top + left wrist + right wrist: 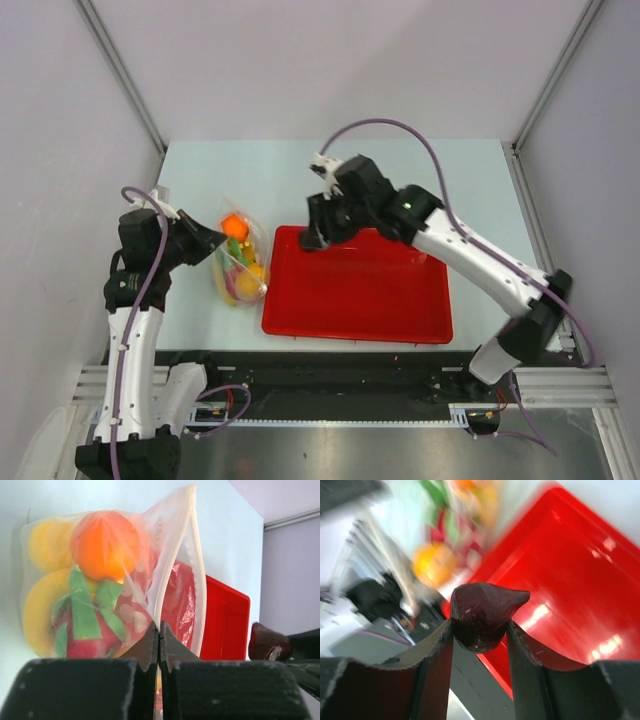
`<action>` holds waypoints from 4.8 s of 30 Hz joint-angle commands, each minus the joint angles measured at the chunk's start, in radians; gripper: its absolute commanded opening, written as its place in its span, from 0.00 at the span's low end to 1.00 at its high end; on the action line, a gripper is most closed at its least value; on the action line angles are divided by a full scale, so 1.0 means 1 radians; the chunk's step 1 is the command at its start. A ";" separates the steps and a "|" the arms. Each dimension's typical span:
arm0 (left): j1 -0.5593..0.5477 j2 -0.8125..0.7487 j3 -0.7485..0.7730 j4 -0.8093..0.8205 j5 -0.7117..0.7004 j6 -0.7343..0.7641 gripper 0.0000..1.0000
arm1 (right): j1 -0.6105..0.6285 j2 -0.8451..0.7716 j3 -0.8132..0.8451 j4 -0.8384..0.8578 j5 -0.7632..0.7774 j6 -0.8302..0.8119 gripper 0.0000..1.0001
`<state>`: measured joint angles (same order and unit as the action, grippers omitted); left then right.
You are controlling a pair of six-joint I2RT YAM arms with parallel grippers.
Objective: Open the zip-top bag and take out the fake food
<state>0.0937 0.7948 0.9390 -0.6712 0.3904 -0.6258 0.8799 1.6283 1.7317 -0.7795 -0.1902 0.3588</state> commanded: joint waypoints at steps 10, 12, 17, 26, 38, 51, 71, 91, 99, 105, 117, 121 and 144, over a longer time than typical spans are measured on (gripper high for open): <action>0.000 0.098 0.308 -0.341 -0.071 0.204 0.00 | -0.133 -0.046 -0.508 0.106 0.032 -0.060 0.32; 0.000 0.096 0.313 -0.350 -0.081 0.225 0.00 | -0.145 -0.007 -0.509 0.114 0.034 -0.067 0.34; 0.003 0.104 0.320 -0.352 -0.067 0.244 0.00 | -0.150 0.084 -0.511 0.115 0.009 -0.090 0.48; 0.003 0.064 0.238 -0.252 0.090 0.224 0.00 | -0.119 -0.039 -0.410 0.137 -0.011 -0.041 0.76; 0.001 0.018 0.195 -0.218 0.134 0.187 0.00 | 0.083 0.157 0.175 0.117 -0.051 -0.041 0.52; 0.001 -0.038 0.141 -0.191 0.154 0.146 0.00 | 0.188 0.283 0.138 0.125 -0.072 -0.072 0.49; -0.003 -0.063 0.149 -0.222 0.082 0.066 0.00 | 0.215 0.275 -0.077 0.275 -0.199 -0.187 0.86; -0.002 -0.098 0.251 -0.350 -0.153 0.058 0.00 | 0.223 0.349 -0.032 0.450 -0.431 -0.126 0.64; -0.002 -0.138 0.129 -0.335 -0.153 0.071 0.00 | 0.223 0.370 -0.029 0.457 -0.474 -0.075 0.29; -0.002 -0.138 0.127 -0.321 -0.102 0.069 0.00 | 0.226 0.360 -0.043 0.500 -0.477 -0.063 0.48; -0.002 -0.141 0.162 -0.321 -0.079 0.052 0.00 | 0.222 0.393 0.069 0.522 -0.425 -0.097 0.60; -0.002 -0.137 0.164 -0.324 -0.081 0.046 0.00 | 0.231 0.436 0.112 0.505 -0.486 -0.119 0.54; -0.003 -0.144 0.129 -0.294 -0.081 -0.023 0.00 | 0.246 0.459 -0.066 0.571 -0.586 -0.231 0.96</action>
<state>0.0898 0.6598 1.0611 -1.0531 0.2970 -0.6155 1.1049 2.0720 1.6588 -0.1818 -0.8120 0.1776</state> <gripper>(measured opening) 0.005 0.979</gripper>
